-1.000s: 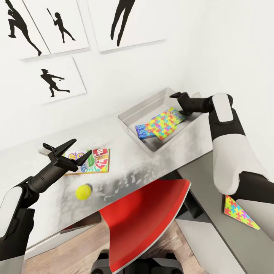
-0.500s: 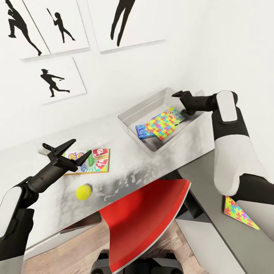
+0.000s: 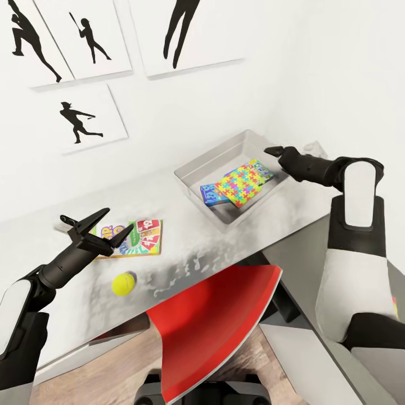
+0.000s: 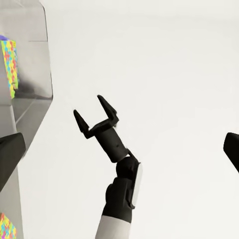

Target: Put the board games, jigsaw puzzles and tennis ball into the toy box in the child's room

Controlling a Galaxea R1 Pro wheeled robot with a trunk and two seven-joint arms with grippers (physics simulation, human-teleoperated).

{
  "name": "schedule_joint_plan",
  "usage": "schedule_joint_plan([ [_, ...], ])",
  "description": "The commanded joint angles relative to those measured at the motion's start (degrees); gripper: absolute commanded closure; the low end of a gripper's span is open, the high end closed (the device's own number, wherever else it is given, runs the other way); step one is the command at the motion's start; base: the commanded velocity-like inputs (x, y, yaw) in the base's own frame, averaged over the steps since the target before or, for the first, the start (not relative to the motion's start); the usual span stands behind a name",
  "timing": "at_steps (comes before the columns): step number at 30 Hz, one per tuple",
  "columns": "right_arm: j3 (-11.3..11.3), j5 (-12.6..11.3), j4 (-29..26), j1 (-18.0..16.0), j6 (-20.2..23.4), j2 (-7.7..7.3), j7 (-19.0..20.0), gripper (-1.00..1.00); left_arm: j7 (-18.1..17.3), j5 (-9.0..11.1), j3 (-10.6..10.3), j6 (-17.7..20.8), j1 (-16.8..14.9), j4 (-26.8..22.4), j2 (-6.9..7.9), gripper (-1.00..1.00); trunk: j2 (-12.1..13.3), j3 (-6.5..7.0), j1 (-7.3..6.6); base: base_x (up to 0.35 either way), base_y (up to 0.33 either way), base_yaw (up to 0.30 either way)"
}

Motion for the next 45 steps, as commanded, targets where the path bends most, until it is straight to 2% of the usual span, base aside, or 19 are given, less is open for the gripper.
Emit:
schedule_joint_plan([
  [1,-0.03,-0.6,-2.07,1.51,0.16,-0.17,-0.56,-1.0,-0.63,-0.49,0.09,0.13,0.23,0.02,0.0,-1.0,-0.09,-0.07,0.03,0.0,0.0,0.0],
  [3,-0.01,-0.61,-5.0,3.91,0.16,-0.79,-0.51,-1.0,-0.84,-0.52,0.13,0.07,0.62,0.02,-0.01,-1.0,-0.09,-0.07,0.03,0.0,0.0,0.0],
  [7,0.25,-0.61,-7.56,6.19,0.16,-1.97,-0.17,-1.0,-0.97,-0.57,0.15,0.01,0.84,0.01,0.06,-1.0,-0.09,-0.07,0.03,-0.007,0.0,0.0],
  [12,1.37,-0.61,-9.14,7.57,0.16,-2.92,0.91,-1.0,-1.13,-0.63,0.16,-0.02,0.91,0.01,0.12,-1.0,-0.09,-0.07,0.03,-0.112,0.0,0.0],
  [26,2.43,-0.61,-10.12,8.75,0.16,-4.02,2.23,-1.0,-1.32,-0.66,0.17,-0.04,1.01,0.0,0.16,-1.0,-0.09,-0.07,0.03,-0.147,0.0,0.0],
  [31,2.58,-0.61,-10.2,9.33,0.16,-7.08,2.91,-1.0,-1.25,-0.67,0.17,-0.04,1.03,0.0,0.16,-1.0,-0.09,-0.07,0.03,-0.029,0.0,0.0],
  [34,2.74,-0.61,-10.22,9.47,0.16,-7.94,3.98,-1.0,-1.22,-0.68,0.17,-0.05,1.03,0.0,0.16,-1.0,-0.09,-0.07,0.03,-0.014,0.0,0.0],
  [45,2.99,-0.57,-10.24,9.93,0.16,-9.35,7.59,-1.0,-1.18,-0.9,0.17,-0.05,1.04,0.0,0.16,-1.0,-0.09,-0.07,0.03,-0.005,0.0,0.0],
])
